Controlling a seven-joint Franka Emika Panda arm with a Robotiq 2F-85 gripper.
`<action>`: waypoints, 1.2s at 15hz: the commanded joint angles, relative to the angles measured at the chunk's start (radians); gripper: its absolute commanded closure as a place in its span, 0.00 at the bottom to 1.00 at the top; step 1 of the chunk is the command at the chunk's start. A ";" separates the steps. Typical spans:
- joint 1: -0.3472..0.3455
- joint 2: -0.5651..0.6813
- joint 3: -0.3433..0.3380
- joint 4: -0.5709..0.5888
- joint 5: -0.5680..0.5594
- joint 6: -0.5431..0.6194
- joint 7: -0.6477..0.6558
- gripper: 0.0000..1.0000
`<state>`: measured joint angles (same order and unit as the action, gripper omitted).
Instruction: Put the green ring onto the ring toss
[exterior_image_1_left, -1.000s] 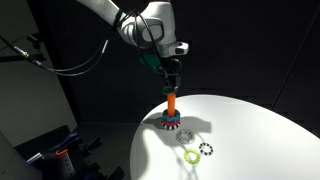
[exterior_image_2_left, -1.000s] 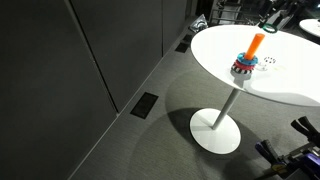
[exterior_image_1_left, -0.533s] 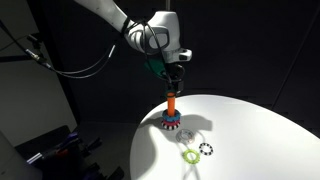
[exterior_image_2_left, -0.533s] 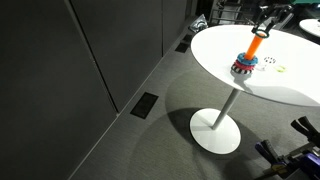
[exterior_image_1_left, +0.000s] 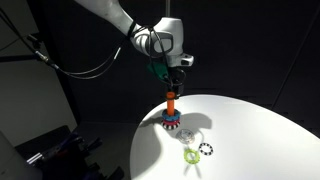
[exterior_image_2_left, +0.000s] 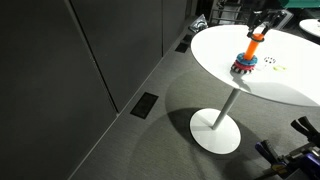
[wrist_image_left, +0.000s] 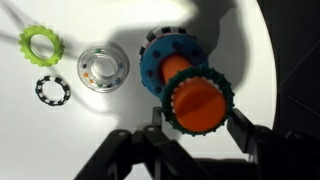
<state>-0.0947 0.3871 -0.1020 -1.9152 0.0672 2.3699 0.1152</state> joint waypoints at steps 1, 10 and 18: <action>-0.008 0.029 0.009 0.071 0.025 -0.087 0.010 0.39; -0.020 -0.039 0.016 0.043 0.061 -0.142 -0.029 0.00; -0.014 -0.156 0.004 -0.029 0.033 -0.338 -0.081 0.00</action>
<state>-0.1036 0.2975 -0.0950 -1.8921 0.1256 2.0893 0.0541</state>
